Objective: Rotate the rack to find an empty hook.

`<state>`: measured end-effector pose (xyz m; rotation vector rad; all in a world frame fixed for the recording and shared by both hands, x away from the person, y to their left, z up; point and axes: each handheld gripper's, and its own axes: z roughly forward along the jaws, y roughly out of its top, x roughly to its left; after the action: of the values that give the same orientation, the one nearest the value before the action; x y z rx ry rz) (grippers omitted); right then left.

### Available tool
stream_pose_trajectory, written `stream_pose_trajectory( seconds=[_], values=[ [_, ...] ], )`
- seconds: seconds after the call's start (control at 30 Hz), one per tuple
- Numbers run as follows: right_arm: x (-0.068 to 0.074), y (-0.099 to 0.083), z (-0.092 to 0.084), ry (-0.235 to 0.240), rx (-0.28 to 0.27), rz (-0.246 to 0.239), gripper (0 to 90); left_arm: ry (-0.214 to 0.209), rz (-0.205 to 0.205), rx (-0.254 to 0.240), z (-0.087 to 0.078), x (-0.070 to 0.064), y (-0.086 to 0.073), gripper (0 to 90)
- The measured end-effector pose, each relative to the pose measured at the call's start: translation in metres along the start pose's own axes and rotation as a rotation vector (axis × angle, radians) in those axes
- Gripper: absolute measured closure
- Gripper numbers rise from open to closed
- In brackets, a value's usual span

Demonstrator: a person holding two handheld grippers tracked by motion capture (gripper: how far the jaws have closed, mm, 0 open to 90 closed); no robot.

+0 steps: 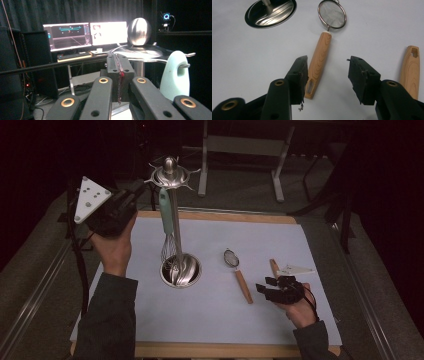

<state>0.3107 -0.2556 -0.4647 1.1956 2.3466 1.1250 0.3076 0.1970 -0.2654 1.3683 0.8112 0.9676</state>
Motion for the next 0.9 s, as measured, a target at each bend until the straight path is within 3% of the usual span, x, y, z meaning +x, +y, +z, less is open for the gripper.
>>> stream_pose_trajectory(
  seconds=[0.3, 0.9],
  values=[
    [0.0, 0.0, -0.001, 0.0, -0.001, 0.001, 49.7, 0.015, 0.001, 0.021, 0.008, 0.009, 0.002, 90.0],
    [-0.001, -0.001, -0.001, 0.001, 0.0, 0.002, 49.7, 0.028, -0.004, 0.045, 0.019, 0.015, 0.003, 90.0]
  ],
)
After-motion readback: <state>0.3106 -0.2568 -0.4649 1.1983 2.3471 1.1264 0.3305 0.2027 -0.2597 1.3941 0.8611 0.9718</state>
